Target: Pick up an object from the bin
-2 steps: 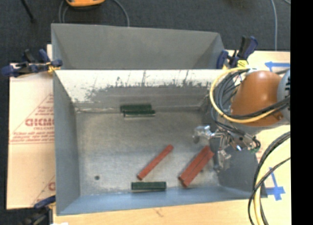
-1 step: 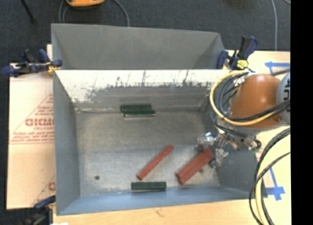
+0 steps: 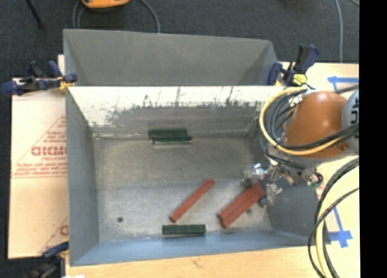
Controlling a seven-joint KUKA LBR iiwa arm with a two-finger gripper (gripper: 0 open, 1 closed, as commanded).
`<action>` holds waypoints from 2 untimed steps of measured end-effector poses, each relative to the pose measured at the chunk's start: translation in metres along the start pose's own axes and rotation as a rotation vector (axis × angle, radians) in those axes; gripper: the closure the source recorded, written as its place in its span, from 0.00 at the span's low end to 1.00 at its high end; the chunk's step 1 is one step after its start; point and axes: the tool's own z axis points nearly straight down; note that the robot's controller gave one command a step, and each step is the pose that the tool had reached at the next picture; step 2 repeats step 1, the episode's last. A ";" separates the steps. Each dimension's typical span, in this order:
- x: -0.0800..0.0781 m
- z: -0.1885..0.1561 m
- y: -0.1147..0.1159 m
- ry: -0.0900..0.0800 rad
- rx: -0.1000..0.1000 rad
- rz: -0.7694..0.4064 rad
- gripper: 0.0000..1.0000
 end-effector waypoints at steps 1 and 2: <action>-0.091 -0.147 -0.006 0.005 -0.004 0.016 1.00; -0.091 -0.147 -0.006 0.005 -0.004 0.016 1.00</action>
Offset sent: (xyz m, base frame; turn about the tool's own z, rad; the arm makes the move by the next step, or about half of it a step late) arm 0.0000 0.0000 0.0000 0.0000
